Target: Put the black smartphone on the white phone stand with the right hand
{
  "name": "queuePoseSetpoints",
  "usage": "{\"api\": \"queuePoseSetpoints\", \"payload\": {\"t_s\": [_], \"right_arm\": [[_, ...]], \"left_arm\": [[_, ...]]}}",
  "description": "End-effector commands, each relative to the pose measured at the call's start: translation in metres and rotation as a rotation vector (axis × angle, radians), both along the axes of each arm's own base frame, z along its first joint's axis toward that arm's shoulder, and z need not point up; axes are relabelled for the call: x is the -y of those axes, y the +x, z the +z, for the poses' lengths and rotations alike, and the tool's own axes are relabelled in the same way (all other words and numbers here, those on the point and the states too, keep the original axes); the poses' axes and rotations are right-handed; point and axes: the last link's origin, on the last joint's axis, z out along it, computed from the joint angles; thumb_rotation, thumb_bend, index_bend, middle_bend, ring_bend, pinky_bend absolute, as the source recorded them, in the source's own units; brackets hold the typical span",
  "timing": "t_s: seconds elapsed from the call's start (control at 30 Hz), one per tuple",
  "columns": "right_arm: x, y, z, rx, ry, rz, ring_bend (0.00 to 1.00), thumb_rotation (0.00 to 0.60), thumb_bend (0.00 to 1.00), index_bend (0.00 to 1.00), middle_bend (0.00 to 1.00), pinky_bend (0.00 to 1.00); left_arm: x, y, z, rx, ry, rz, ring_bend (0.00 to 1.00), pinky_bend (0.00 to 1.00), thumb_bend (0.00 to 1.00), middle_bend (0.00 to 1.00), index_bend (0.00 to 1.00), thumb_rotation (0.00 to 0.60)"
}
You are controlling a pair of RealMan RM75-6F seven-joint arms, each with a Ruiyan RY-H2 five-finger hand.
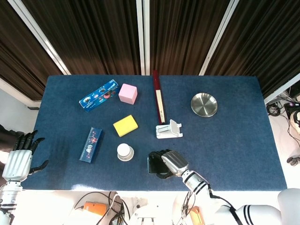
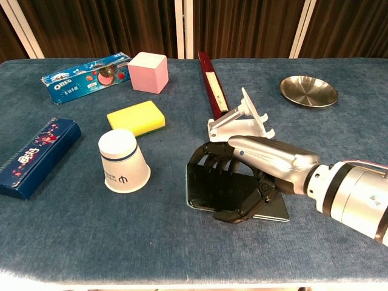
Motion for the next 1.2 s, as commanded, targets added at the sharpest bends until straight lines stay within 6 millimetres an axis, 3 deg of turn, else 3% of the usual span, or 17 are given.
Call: {"api": "queuePoseSetpoints", "payload": {"t_s": [0.03,0.43,0.7,0.87,1.2], "right_arm": [[0.005,0.0,0.008,0.014,-0.012,0.032,0.37,0.6,0.52,0.64,0.46,0.42],[0.029,0.008,0.074,0.176,-0.114,0.119,0.39,0.6,0.52,0.65,0.47,0.46],[0.08,-0.007,0.105,0.415,-0.114,0.069,0.38,0.6,0.52,0.63,0.47,0.45],[0.113,-0.024,0.105,0.506,-0.107,0.036,0.37,0.6,0.52,0.63,0.47,0.42],[0.15,-0.04,0.086,0.61,-0.067,0.014,0.37,0.6,0.51,0.63,0.46,0.42]], "left_arm": [[0.0,0.0,0.001,0.001,0.0,0.0,0.0,0.0,0.14,0.01,0.2,0.6],[-0.002,0.002,0.003,-0.006,-0.001,-0.005,0.0,0.0,0.14,0.01,0.2,0.6],[-0.001,0.005,0.003,-0.013,-0.004,0.0,0.0,0.0,0.14,0.01,0.2,0.6],[0.0,0.007,0.005,-0.018,-0.003,0.003,0.0,0.0,0.14,0.01,0.2,0.6],[0.002,0.013,0.008,-0.026,-0.002,0.017,0.0,0.0,0.14,0.01,0.2,0.6]]}}
